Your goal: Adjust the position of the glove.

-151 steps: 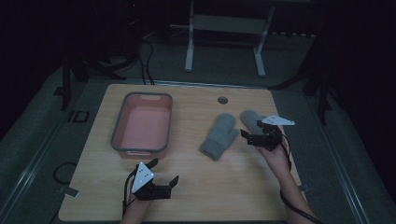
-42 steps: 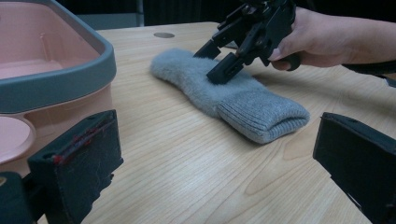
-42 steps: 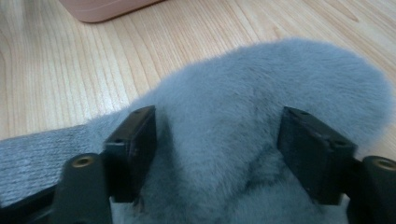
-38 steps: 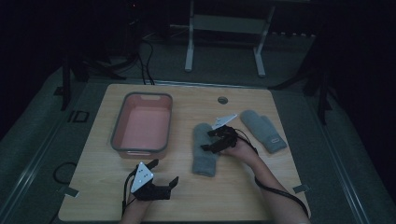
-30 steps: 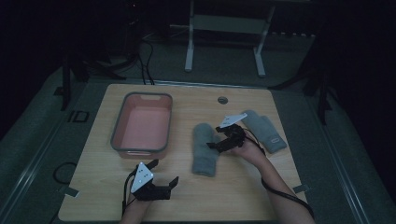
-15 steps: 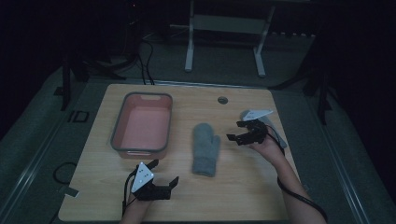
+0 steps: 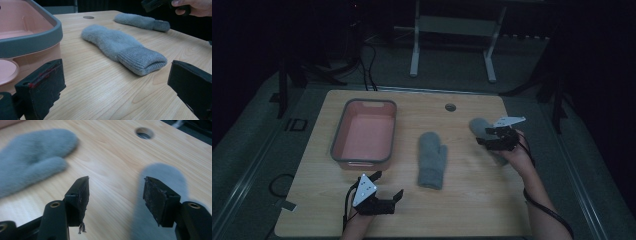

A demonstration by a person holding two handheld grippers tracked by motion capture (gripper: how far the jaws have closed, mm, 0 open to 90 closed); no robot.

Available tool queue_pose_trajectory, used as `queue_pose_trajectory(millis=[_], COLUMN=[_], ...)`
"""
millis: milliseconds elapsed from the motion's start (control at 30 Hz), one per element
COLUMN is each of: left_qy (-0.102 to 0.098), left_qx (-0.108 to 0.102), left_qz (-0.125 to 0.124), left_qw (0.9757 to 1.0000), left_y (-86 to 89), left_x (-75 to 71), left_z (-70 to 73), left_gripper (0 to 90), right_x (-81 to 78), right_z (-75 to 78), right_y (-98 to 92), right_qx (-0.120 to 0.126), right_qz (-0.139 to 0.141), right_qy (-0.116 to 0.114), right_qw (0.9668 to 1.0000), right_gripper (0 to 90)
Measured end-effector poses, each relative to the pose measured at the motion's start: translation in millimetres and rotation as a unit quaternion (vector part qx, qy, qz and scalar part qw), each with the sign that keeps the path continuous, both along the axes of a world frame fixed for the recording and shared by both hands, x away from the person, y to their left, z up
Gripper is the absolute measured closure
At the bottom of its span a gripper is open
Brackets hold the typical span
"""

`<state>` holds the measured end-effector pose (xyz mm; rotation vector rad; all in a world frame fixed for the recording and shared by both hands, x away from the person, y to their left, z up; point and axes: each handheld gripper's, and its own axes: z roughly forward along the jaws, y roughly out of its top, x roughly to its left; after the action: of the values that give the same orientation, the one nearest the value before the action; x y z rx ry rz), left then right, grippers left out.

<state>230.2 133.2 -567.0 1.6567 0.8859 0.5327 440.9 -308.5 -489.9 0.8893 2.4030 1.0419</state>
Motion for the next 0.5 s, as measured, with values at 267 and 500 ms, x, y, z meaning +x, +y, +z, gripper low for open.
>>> queue_pose_trajectory(millis=[267, 500], left_qy=[0.002, 0.000], left_qx=[0.001, 0.000], left_qz=[-0.002, 0.000], left_qw=[1.0000, 1.0000], left_y=[-0.2, 0.1], left_x=[0.6, 0.2], left_z=[-0.4, -0.3], left_gripper=[1.4, 1.4], right_x=[13.0, 27.6], right_z=[-9.9, -24.5], right_y=[-25.8, -35.1], right_qx=[-0.019, -0.048], right_qz=[-0.054, -0.076], right_qy=[0.005, 0.017], right_qw=[0.9983, 0.9958], right_gripper=[47.5, 47.9])
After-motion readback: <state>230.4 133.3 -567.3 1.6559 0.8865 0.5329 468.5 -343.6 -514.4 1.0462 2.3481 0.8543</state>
